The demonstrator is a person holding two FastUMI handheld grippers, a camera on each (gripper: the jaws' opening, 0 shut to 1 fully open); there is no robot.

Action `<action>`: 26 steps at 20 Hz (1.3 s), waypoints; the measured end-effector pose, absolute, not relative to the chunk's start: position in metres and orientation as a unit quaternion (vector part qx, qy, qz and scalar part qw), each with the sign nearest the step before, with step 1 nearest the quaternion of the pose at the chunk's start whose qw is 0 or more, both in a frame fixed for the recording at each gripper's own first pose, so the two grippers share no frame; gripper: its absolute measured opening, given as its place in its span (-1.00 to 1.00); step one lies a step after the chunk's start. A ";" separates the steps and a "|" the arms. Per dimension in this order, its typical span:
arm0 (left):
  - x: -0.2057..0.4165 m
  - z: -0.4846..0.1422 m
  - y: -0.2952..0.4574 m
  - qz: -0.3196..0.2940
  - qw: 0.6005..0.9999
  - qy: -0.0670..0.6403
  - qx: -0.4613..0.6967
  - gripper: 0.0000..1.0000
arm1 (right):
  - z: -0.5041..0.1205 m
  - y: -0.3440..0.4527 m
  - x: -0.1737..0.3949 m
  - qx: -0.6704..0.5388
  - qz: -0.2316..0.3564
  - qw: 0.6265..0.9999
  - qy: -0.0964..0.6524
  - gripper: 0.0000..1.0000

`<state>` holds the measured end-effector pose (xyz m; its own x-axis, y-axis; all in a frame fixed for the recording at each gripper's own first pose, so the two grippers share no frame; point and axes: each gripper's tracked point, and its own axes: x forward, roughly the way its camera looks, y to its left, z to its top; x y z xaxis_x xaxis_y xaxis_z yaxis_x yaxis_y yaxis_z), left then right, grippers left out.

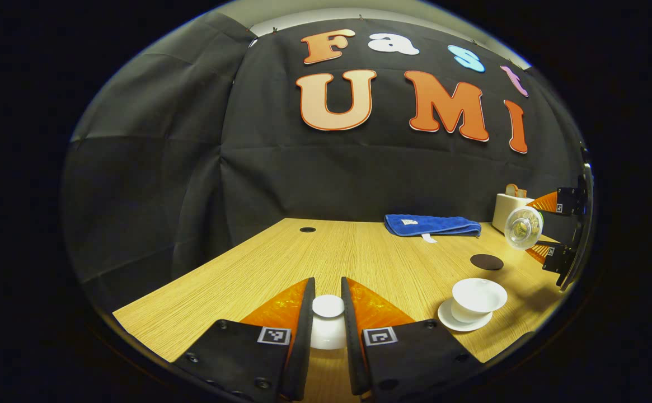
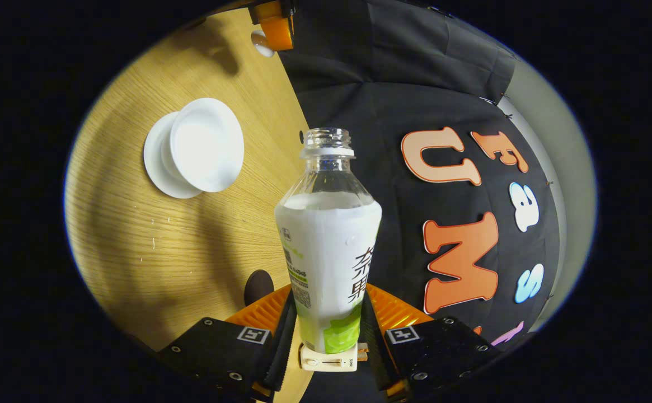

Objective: Open the teacup lid with one hand, grasp the water bottle and pour water into the teacup with the other hand; after pouring, place the water bottle on the coaster and then close the teacup lid.

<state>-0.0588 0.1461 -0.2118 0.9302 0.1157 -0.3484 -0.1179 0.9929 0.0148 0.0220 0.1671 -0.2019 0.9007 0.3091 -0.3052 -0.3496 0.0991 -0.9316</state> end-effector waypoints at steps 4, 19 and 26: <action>-0.060 -0.213 0.150 0.061 0.982 0.181 -0.003 -0.34 | -0.196 0.172 0.025 -0.666 0.216 0.714 -0.014 0.22; -0.061 -0.213 0.150 0.059 0.981 0.184 0.005 -0.34 | -0.177 0.176 0.032 -0.732 0.185 0.650 -0.089 0.22; -0.060 -0.206 0.150 0.058 0.982 0.181 0.012 -0.34 | -0.149 0.175 0.043 -0.746 0.169 0.633 -0.119 0.22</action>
<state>-0.0598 0.1500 -0.2064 0.9277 0.1180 -0.3541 -0.1095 0.9930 0.0439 0.0432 0.1748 -0.1487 0.9147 0.3911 -0.1020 -0.0373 -0.1695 -0.9848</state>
